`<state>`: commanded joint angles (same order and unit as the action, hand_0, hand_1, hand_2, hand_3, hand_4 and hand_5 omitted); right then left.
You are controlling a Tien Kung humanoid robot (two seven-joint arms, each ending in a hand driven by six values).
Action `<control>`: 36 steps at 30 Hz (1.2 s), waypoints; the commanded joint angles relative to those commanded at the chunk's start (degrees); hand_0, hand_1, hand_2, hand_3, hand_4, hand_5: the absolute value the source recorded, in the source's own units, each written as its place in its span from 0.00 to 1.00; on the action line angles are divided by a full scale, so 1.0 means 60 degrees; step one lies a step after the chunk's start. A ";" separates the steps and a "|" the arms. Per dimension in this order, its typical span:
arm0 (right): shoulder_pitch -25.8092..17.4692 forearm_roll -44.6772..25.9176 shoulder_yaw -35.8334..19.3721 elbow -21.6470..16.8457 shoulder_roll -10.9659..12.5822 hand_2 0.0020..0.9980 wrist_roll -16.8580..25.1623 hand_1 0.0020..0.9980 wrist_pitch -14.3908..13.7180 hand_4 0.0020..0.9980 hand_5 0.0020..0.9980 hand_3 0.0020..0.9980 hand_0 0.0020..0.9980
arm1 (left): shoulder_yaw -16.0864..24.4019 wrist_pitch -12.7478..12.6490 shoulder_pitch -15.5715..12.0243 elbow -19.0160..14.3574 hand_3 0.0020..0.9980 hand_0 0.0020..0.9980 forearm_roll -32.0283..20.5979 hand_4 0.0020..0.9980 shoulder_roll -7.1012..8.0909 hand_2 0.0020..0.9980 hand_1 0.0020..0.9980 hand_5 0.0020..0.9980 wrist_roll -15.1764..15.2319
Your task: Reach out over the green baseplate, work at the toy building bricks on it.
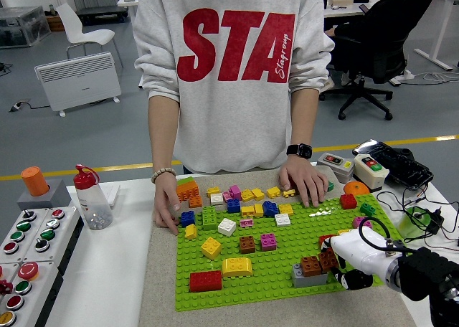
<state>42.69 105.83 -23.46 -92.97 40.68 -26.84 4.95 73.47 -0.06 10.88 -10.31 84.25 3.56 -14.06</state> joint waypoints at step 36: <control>0.0281 -0.0428 0.0381 0.0220 -0.0180 0.45 0.0061 0.34 0.0044 0.37 0.20 0.47 0.20 | 0.0002 0.0000 0.0095 0.0000 0.56 0.65 0.0009 0.28 0.0019 0.67 0.69 1.00 0.0009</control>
<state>44.37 103.27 -21.17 -91.65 39.60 -26.48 5.21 73.48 -0.06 11.45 -10.31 84.30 3.67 -14.00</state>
